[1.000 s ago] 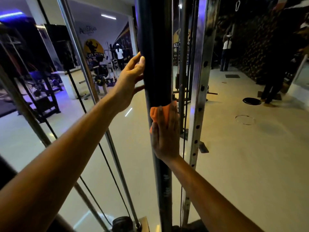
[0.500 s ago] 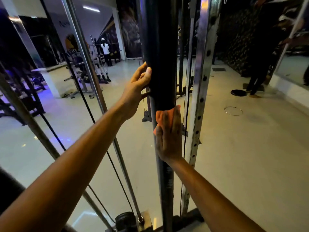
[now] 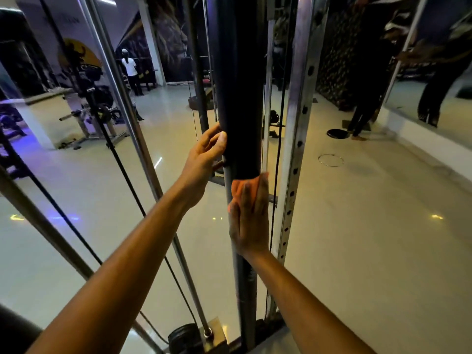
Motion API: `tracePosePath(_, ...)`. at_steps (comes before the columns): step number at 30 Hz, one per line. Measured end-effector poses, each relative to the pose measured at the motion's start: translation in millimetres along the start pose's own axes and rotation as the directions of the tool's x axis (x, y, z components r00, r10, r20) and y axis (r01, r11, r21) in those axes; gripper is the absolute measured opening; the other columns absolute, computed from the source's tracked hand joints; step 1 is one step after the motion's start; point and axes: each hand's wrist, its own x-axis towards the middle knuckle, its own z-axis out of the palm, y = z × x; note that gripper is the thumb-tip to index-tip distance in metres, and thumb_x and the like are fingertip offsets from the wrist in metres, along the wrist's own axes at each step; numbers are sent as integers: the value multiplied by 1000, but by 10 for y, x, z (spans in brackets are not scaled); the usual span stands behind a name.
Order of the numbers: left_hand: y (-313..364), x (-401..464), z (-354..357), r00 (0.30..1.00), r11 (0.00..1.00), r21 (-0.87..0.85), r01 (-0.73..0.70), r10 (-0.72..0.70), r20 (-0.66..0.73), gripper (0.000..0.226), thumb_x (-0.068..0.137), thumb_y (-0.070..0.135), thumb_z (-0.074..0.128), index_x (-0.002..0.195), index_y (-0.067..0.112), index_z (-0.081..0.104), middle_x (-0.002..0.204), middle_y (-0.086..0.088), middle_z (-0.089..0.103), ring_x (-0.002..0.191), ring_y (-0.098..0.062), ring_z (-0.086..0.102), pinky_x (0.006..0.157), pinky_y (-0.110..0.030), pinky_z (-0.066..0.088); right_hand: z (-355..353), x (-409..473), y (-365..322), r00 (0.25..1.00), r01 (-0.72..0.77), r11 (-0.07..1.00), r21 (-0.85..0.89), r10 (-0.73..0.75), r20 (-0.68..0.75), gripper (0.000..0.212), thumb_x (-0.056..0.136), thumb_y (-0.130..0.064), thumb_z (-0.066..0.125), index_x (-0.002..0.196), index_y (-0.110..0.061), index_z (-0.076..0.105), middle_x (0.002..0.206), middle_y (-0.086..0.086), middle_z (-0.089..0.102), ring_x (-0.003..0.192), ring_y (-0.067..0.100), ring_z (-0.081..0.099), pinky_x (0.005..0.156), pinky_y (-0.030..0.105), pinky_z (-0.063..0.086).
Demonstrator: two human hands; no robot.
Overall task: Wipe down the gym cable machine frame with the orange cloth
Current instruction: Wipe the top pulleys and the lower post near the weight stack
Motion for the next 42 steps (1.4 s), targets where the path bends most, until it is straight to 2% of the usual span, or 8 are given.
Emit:
tracePosePath(3,-118,-90,30,1000,1000,-17,17,-17,-20,56,111,36,54,164,27,39,153,8,59,139,-11,57,119,-47,46,24,-276,32,994,-88,995,45,85,63,94,113,-26,52,167,-48,-21,181,7,-17,168,37,7,117,62,48)
tracePosePath(10,-193,-104,48,1000,1000,3,13,-13,-16,61,108,43,54,164,26,38,156,5,57,142,-15,56,117,-45,48,-100,684,-184,991,-85,992,93,94,-100,70,113,-26,44,172,-20,6,181,20,4,169,29,7,135,34,15)
tracePosePath(14,-250,-121,72,1000,1000,11,8,-8,-31,60,109,44,52,164,26,38,155,6,58,143,-15,55,118,-44,49,6,264,24,1000,-17,999,-40,17,-2,92,111,-31,49,168,-40,-22,179,26,-2,169,36,3,136,46,17)
tracePosePath(18,-378,-211,132,997,998,7,62,-61,-53,62,108,48,54,164,26,39,156,6,56,144,-17,53,122,-52,43,91,-606,205,975,-127,984,-124,147,164,97,111,-34,52,167,-37,-26,180,21,-12,168,39,-2,130,69,15)
tracePosePath(25,-522,-250,114,992,993,19,117,-116,-43,72,104,55,58,165,27,35,160,1,52,146,-23,52,120,-54,45,9,162,-6,999,-37,993,-114,40,29,83,113,-41,41,171,-33,-17,179,26,-1,167,44,-2,131,69,9)
tracePosePath(32,-631,-318,215,991,994,29,109,-106,-85,60,109,51,50,163,26,40,158,3,54,148,-21,50,123,-57,41,-27,-334,291,984,62,995,-81,-47,174,102,112,-30,58,167,-36,-27,177,7,-32,167,44,-5,128,67,26)
tracePosePath(37,-729,-482,339,979,985,35,169,-164,-119,60,107,53,49,161,28,44,155,6,56,146,-19,51,121,-53,44,-99,-843,485,946,1,998,-56,17,324,100,114,-31,55,165,-37,-30,178,16,-24,167,45,-6,126,70,28)
tracePosePath(42,-869,-553,462,960,977,31,210,-200,-193,47,113,50,42,156,32,49,152,7,59,142,-17,55,118,-50,48,-148,-415,386,965,-29,999,45,16,262,94,114,-35,53,168,-41,-24,180,12,-17,168,41,-4,122,64,42)
